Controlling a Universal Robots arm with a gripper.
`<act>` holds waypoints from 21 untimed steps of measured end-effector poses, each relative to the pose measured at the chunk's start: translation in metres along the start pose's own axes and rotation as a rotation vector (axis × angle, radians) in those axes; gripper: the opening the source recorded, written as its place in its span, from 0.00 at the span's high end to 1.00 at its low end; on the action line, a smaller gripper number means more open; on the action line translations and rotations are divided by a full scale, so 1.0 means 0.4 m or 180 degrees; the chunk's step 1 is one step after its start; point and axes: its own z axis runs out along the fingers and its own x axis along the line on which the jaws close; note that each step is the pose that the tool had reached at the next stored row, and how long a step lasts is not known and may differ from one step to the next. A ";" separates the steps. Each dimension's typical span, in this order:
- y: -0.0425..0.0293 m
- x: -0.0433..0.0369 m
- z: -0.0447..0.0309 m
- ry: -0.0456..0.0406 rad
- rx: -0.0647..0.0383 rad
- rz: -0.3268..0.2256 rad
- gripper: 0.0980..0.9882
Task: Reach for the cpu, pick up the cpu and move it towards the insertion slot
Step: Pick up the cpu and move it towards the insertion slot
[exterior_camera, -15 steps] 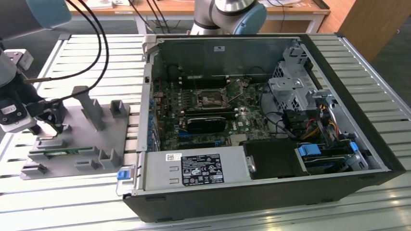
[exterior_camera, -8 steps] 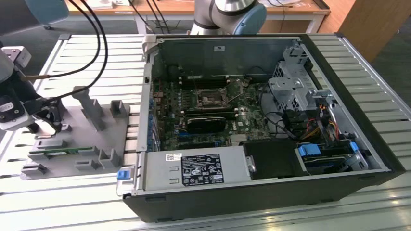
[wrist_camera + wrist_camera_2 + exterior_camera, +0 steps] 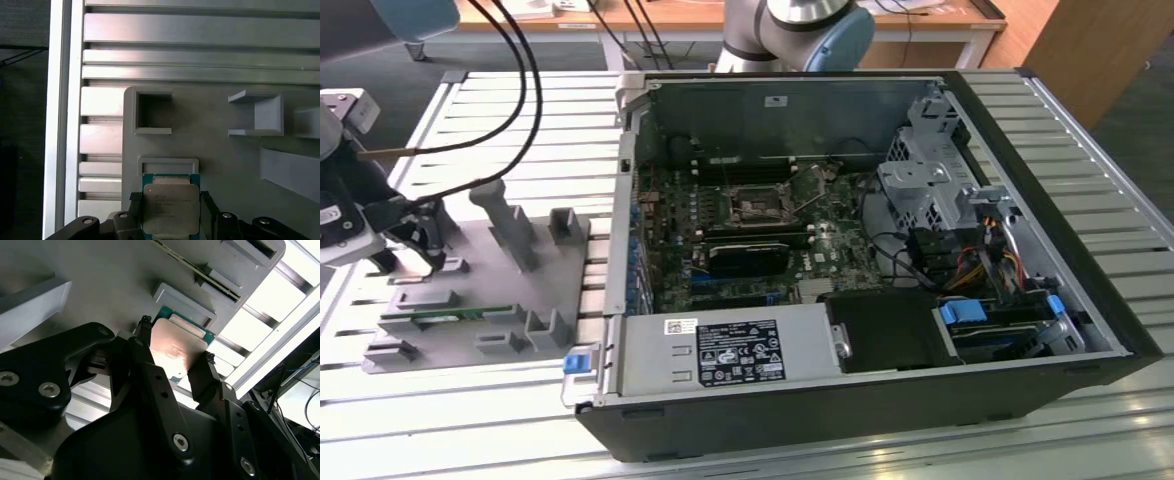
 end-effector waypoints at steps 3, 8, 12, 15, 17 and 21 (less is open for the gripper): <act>0.000 0.000 -0.007 0.0000 0.0000 0.0000 0.50; 0.001 0.000 -0.020 0.0000 0.0000 0.0000 0.50; 0.001 0.000 -0.029 0.0000 0.0000 0.0000 0.50; 0.001 0.000 -0.036 0.0000 0.0000 0.0000 0.50; 0.002 0.000 -0.040 0.0000 0.0000 0.0000 0.50; 0.002 0.000 -0.049 0.0000 0.0000 0.0000 0.50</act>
